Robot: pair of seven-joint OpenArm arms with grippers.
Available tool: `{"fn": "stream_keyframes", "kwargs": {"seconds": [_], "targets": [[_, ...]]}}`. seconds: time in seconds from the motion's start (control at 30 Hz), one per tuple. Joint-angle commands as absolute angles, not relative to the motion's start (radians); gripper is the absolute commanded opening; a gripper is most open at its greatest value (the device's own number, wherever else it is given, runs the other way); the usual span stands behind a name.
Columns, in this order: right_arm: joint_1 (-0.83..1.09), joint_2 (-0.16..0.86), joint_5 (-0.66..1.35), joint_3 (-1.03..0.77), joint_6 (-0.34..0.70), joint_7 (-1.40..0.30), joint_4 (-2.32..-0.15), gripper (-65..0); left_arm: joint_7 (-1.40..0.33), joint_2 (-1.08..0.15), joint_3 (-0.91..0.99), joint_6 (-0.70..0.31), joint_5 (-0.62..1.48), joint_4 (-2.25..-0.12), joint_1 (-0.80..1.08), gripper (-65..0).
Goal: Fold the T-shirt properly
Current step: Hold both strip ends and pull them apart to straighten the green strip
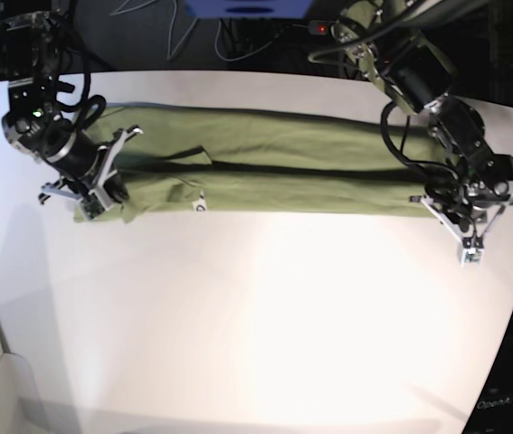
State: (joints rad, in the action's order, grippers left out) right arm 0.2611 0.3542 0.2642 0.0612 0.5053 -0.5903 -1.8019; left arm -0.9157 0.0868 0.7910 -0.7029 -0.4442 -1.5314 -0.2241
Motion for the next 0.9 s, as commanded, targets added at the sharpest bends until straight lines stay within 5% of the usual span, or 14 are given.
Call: {"fn": "stream_keyframes", "kwargs": {"seconds": [0.0,0.3,0.87], "targets": [[0.254,0.367,0.271,0.053,0.501,-0.570,-1.827,-64.4,-0.909,0.079,0.789,-0.698,-0.441,-1.566,-0.243,-62.7],[0.272,0.367,0.271,0.053,0.501,-0.570,-1.827,-64.4,-1.036,0.079,0.780,-0.698,-0.440,-1.698,-0.200,-62.7],[0.266,0.360,0.271,0.053,0.499,-0.570,-1.827,-64.4,-1.027,0.068,0.780,-0.698,-0.321,-1.791,-0.074,-62.7]]}}
